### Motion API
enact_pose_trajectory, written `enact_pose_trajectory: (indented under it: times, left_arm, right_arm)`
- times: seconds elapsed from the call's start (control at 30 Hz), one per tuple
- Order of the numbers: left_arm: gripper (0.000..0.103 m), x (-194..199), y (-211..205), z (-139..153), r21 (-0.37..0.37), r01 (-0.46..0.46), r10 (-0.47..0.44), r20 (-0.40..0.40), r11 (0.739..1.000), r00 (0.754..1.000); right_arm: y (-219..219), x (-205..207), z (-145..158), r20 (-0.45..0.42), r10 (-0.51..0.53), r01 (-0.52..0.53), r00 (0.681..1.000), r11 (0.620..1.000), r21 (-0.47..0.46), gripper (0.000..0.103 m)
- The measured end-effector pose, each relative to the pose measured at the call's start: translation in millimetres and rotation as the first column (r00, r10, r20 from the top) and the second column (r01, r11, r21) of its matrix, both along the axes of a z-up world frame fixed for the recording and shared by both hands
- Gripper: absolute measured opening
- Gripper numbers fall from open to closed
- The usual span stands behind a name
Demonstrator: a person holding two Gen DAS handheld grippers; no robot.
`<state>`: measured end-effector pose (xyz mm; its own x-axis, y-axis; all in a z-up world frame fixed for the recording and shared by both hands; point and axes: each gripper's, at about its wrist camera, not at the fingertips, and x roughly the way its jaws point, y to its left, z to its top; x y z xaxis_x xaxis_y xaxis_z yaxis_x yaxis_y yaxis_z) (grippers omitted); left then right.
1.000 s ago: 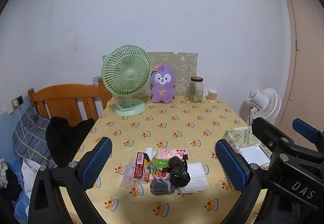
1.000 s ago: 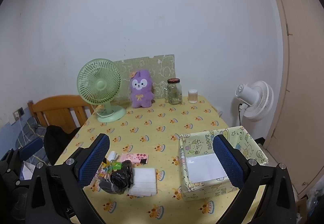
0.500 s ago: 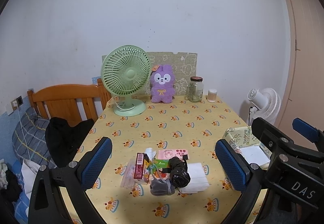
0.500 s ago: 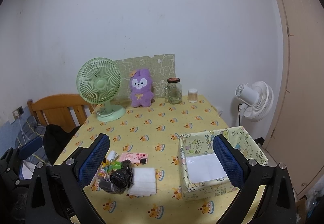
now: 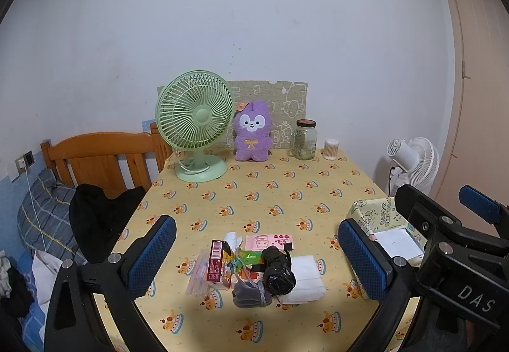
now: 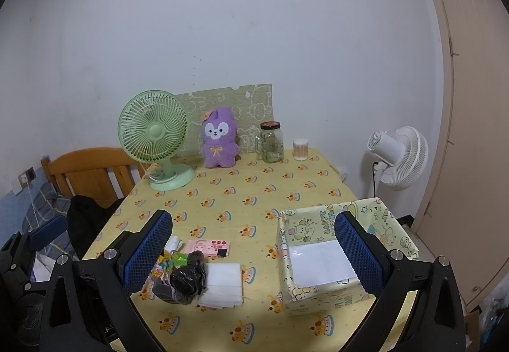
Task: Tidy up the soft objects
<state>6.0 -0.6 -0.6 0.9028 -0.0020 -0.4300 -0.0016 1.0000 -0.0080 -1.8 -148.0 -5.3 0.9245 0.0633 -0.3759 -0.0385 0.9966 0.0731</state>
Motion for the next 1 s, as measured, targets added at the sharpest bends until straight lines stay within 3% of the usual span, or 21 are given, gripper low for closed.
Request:
enact_pose_trajectory:
  times: [0.67,1.0]
  left_arm:
    - [0.102,5.5,-1.9,-2.5,0.008,-0.004,0.004,-0.006,1.0,1.0]
    - [0.097,19.2,3.9,-14.0,0.002,0.004,-0.004,-0.048,1.0,0.999]
  right_arm:
    - [-0.9,3.9,-0.3,-0.012,-0.008,0.008,1.0,1.0,-0.008,0.103]
    - [4.5,21.6,-7.5,-0.054,-0.025,0.024,0.998,0.999,-0.021,0.103]
